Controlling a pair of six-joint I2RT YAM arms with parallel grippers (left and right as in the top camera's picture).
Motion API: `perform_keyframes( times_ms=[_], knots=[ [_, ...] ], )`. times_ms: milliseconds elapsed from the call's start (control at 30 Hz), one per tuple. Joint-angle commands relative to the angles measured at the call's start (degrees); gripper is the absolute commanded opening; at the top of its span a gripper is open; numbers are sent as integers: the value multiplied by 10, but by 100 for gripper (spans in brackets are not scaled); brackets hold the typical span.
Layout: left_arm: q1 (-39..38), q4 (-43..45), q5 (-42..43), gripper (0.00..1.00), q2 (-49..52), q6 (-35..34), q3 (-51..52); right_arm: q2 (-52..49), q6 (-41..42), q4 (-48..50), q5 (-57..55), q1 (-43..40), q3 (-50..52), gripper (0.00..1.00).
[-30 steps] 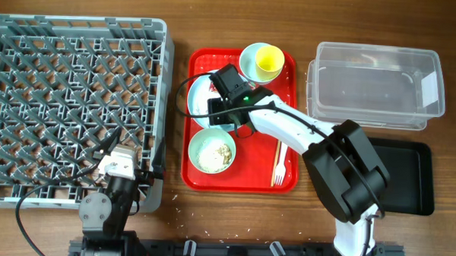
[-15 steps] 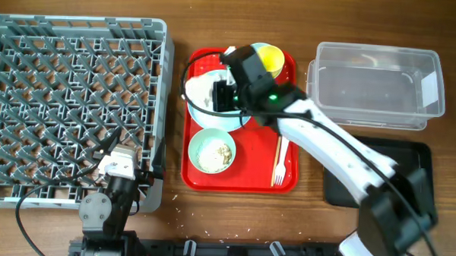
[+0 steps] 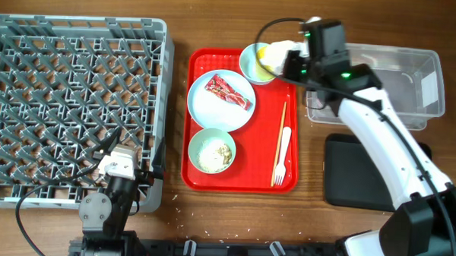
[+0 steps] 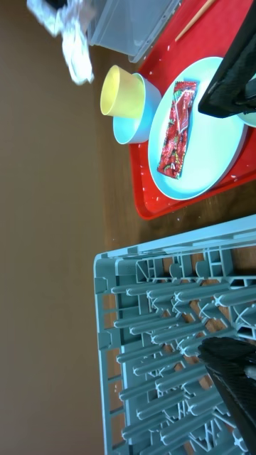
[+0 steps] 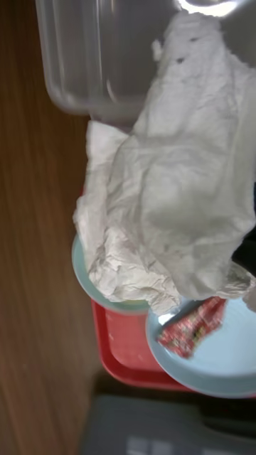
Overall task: Sort waste into correct bins and load items into the dishwasher rack
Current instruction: 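Carry the tissue to the clear bin and release it, then reach the right gripper back to the red wrapper on the plate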
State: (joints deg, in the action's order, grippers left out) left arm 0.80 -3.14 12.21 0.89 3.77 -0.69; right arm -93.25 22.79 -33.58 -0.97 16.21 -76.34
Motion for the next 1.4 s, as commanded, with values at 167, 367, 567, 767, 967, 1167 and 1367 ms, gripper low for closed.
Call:
perform_keyframes(
  times_ms=[167, 367, 567, 767, 967, 1167, 1367],
  knots=[
    [-3, -1, -3, 100, -3, -3, 3, 8, -9, -92, -136, -135, 0, 4],
    [-3, -1, -3, 100, -3, -3, 3, -8, -33, -106, -147, -181, 0, 4],
    [-3, -1, -3, 100, -3, -3, 3, -47, -33, -101, -187, -188, 0, 82],
    [-3, -1, -3, 100, -3, -3, 3, -43, -51, -105, -174, -188, -3, 100],
    [-3, -1, -3, 100, -3, -3, 3, 14, -63, -103, 299, -187, -6, 97],
    [-3, -1, -3, 100, -3, -3, 3, 12, -46, -97, 320, -59, 0, 68],
    [-3, -1, -3, 100, -3, -3, 3, -22, -46, -19, 6, 177, 0, 63]
  ],
)
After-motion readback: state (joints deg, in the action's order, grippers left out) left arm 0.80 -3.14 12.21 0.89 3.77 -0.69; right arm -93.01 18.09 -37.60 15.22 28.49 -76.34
